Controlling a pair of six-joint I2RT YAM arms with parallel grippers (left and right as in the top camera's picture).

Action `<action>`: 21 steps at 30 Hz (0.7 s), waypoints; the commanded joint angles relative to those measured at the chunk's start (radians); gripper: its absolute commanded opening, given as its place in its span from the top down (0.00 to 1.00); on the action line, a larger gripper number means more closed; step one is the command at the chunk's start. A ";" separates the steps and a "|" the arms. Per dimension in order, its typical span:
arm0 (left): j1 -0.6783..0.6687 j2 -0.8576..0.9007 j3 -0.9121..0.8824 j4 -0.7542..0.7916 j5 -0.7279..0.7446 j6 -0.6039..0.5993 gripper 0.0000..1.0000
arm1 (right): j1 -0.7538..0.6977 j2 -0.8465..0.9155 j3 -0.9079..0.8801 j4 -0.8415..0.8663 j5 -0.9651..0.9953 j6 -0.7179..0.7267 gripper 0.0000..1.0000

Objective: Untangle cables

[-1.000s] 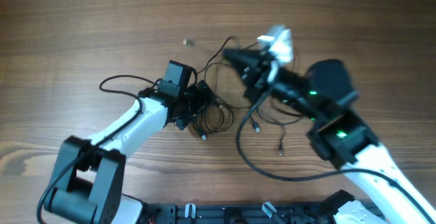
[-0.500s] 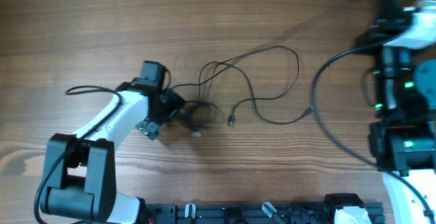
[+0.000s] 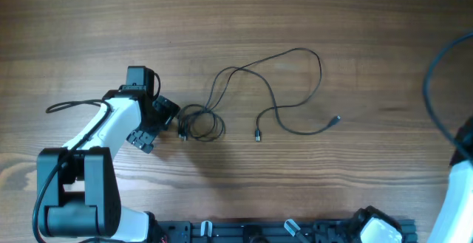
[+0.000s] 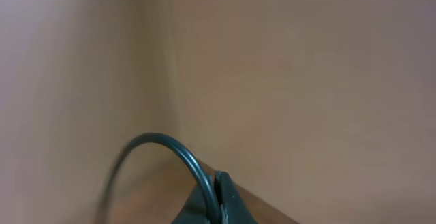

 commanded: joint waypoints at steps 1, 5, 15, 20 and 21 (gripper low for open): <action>0.002 0.013 -0.011 -0.002 -0.017 0.013 0.00 | -0.088 0.085 0.024 0.006 0.038 -0.037 0.96; 0.002 0.013 -0.011 -0.008 -0.017 0.013 0.00 | -0.167 0.167 0.024 0.006 0.063 -0.051 0.95; 0.002 0.013 -0.011 -0.008 -0.017 0.012 0.00 | -0.271 0.369 0.024 0.028 0.009 -0.283 0.95; 0.002 0.013 -0.011 -0.008 -0.017 0.012 0.00 | -0.271 0.477 0.024 0.052 0.009 -0.294 0.92; 0.002 0.013 -0.011 -0.008 -0.016 0.012 0.00 | -0.271 0.503 0.024 0.055 0.009 -0.294 0.92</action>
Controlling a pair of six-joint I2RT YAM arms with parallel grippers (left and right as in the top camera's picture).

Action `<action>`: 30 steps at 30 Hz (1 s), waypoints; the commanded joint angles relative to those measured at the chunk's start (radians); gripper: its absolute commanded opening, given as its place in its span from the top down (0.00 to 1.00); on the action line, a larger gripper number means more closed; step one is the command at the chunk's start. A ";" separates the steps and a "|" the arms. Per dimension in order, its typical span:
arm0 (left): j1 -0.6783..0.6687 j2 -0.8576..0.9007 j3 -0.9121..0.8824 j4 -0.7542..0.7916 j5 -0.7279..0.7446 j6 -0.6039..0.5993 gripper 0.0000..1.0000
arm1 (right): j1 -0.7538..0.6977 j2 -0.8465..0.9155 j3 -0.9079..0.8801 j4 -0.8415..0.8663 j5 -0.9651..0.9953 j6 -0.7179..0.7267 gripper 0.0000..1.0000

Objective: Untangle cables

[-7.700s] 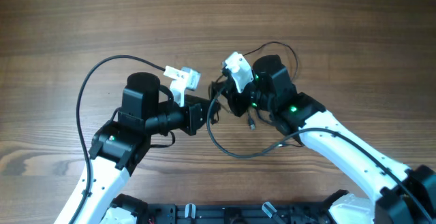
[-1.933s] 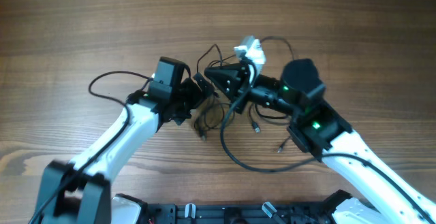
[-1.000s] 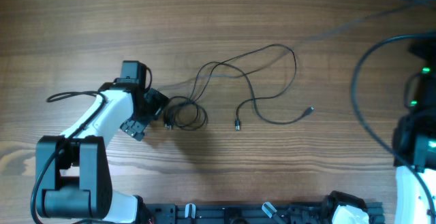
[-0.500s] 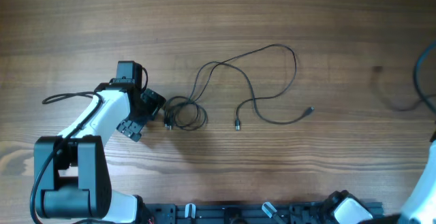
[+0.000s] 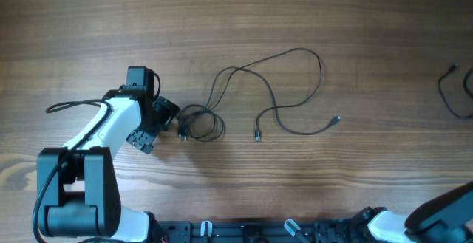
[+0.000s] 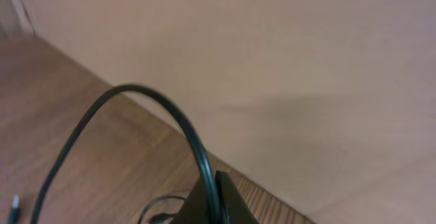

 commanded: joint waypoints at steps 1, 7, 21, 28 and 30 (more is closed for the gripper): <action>0.002 0.012 -0.010 -0.001 -0.013 0.012 0.00 | -0.001 0.107 0.023 0.016 -0.021 -0.042 0.92; 0.002 0.012 -0.010 -0.001 0.026 0.008 0.00 | 0.000 0.274 0.023 0.006 -0.013 0.046 0.65; 0.002 0.012 -0.010 0.000 0.063 0.009 0.00 | -0.004 0.302 0.266 -0.517 -0.047 0.322 0.00; 0.002 0.012 -0.010 0.000 0.066 0.009 0.00 | 0.016 0.246 0.424 -0.824 -0.137 0.366 0.00; 0.002 0.012 -0.010 0.004 0.076 0.009 0.00 | 0.033 0.211 0.424 -0.855 -0.258 0.374 0.00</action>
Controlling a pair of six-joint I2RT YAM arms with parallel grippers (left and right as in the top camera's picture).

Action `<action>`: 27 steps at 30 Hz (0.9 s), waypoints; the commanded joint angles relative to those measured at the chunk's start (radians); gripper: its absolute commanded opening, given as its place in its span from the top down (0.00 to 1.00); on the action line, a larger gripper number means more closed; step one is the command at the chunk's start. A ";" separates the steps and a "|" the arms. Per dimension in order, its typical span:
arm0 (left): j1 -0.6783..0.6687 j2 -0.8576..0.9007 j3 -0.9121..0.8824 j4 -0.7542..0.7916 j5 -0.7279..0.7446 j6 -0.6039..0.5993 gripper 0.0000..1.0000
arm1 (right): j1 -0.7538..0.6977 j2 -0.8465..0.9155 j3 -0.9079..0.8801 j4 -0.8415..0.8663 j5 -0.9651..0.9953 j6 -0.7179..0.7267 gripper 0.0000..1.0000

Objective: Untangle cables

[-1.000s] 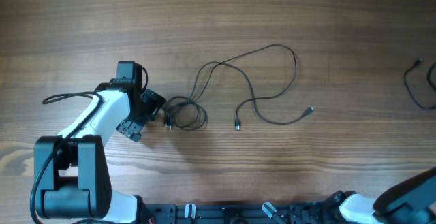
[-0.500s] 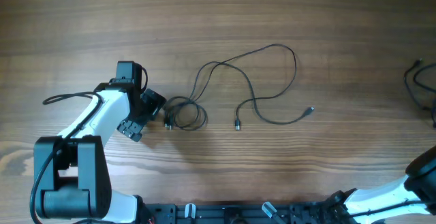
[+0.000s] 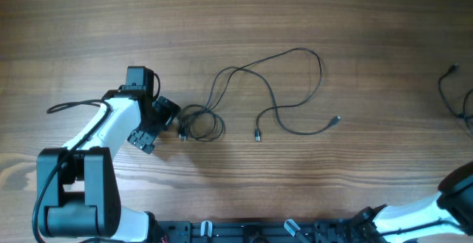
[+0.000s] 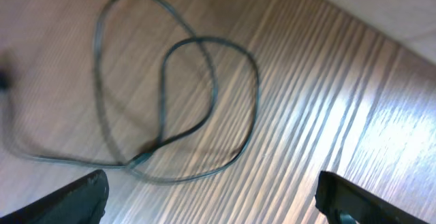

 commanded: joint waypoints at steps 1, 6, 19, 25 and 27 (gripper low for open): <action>0.002 0.012 -0.011 0.009 0.048 0.009 0.00 | 0.041 -0.091 0.030 -0.054 -0.262 0.045 0.00; 0.002 0.012 -0.011 0.021 0.104 0.014 0.00 | 0.153 -0.116 0.030 -0.132 -0.613 0.042 0.00; 0.002 0.011 -0.010 0.157 0.349 0.387 0.00 | 0.796 -0.103 -0.020 -0.109 -0.650 0.242 0.00; 0.002 0.011 -0.010 0.175 0.348 0.386 0.00 | 1.058 -0.047 -0.113 0.127 -0.631 0.485 0.01; 0.002 0.011 -0.010 0.174 0.348 0.386 0.00 | 1.125 -0.017 -0.132 0.201 -0.595 0.544 0.12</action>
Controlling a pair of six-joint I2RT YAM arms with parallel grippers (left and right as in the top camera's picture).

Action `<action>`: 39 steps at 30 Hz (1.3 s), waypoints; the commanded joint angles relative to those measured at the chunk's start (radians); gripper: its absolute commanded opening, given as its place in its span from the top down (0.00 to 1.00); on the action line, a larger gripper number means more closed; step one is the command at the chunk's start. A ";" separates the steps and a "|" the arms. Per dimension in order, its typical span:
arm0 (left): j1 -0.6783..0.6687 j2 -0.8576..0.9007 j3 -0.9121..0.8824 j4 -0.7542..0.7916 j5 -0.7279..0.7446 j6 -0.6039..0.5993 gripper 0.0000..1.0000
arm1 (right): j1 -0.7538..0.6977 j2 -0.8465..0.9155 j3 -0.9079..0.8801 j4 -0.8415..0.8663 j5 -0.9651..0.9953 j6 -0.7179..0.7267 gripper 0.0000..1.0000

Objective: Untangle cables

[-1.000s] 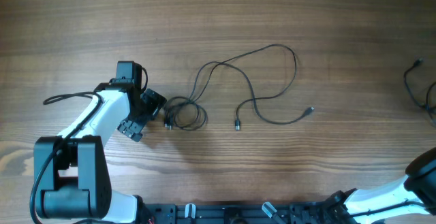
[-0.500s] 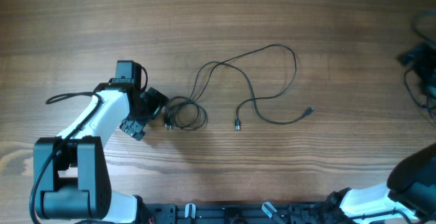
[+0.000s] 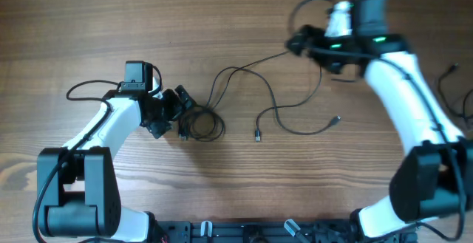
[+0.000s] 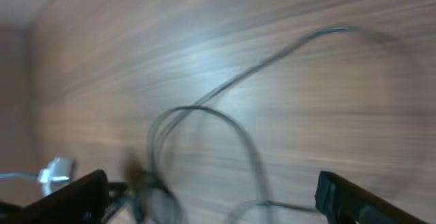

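Observation:
A long thin black cable (image 3: 270,99) loops across the middle of the table. Its two plug ends lie at the front, and a small coil (image 3: 201,125) sits at its left. A second black cable (image 3: 452,88) lies apart at the far right edge. My right gripper (image 3: 294,45) hovers over the top of the long loop. In the right wrist view, my right gripper (image 4: 218,198) is open and empty, with the blurred cable (image 4: 238,139) below it. My left gripper (image 3: 174,110) sits right at the coil's left side; whether it grips anything is not visible.
The wooden table (image 3: 89,21) carries only the cables. A black rail (image 3: 281,232) runs along the front edge. The left arm's own lead (image 3: 85,89) arcs out to the left of its wrist.
My right arm was at the far right edge, open above the separate cable. It now reaches over the top of the middle loop. My left gripper has turned and shifted slightly toward the coil.
My right gripper was shut on a cable held up at the right edge. Then it still held that cable, which hung lower. Then it was open with the cable lying on the table at the right. Now it is over the middle tangle, empty.

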 commanded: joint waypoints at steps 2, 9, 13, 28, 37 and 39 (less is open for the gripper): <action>0.002 0.011 -0.010 0.003 0.032 0.040 0.00 | 0.161 0.100 -0.056 0.148 0.057 0.215 0.20; 0.002 0.011 -0.010 0.003 0.024 0.040 0.00 | 0.336 0.273 -0.063 0.381 0.092 0.294 0.28; 0.002 0.011 -0.010 0.003 0.021 0.040 0.00 | 0.378 0.363 -0.063 0.411 0.110 0.368 0.50; 0.002 0.011 -0.010 0.057 0.175 0.352 0.00 | 0.388 0.199 -0.063 0.381 0.079 0.169 0.96; 0.002 0.002 -0.010 0.208 0.295 0.404 0.02 | 0.388 0.023 -0.063 0.116 0.091 0.040 0.96; -0.002 0.002 -0.010 0.263 0.370 0.404 0.03 | 0.388 -0.006 -0.063 0.045 0.091 -0.007 0.96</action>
